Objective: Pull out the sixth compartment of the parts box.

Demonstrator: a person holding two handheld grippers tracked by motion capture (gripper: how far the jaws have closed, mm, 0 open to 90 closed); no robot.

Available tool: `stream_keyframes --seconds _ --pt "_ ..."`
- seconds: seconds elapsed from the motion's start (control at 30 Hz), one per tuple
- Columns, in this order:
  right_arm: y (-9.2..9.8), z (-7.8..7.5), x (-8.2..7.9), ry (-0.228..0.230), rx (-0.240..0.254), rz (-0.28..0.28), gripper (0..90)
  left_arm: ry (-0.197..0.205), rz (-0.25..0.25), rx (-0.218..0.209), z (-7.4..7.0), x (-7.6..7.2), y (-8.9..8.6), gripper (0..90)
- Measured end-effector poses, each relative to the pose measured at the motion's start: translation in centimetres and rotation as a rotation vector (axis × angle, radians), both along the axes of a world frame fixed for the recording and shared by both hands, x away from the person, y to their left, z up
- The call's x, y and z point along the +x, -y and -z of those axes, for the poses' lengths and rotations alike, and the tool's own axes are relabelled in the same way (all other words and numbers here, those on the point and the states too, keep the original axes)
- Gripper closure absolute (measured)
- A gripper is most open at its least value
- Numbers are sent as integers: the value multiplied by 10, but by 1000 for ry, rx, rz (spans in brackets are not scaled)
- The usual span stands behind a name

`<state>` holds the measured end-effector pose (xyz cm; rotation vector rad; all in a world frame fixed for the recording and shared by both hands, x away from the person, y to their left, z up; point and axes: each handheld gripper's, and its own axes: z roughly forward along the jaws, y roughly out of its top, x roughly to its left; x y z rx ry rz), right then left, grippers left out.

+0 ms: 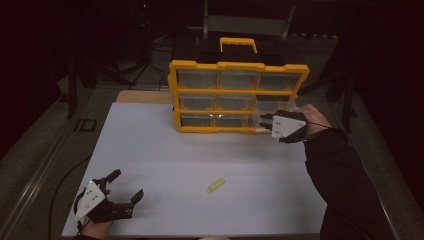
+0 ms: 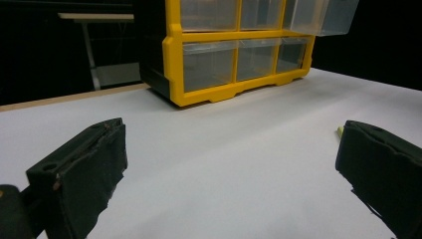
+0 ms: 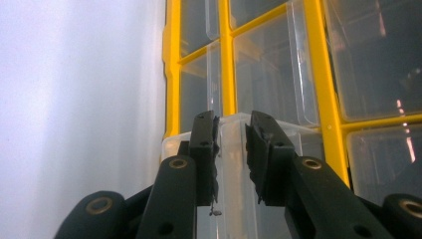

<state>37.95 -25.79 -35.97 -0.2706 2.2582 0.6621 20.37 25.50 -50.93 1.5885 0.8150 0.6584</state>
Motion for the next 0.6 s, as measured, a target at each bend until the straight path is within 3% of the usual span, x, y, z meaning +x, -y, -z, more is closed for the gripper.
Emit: stream_keyframes --seconds 0.37,0.43,0.5,0.6 --pt "4 1 4 -19 31 13 727 -1 -1 -1 0 0 0 6" --pt "2 -1 4 -48 44 57 602 -2 -2 -2 0 0 0 6" --pt "-1 -3 4 -65 56 128 586 -3 -2 -2 0 0 0 6" --pt "-6 -11 6 -174 143 251 458 -3 -2 -3 0 0 0 6"
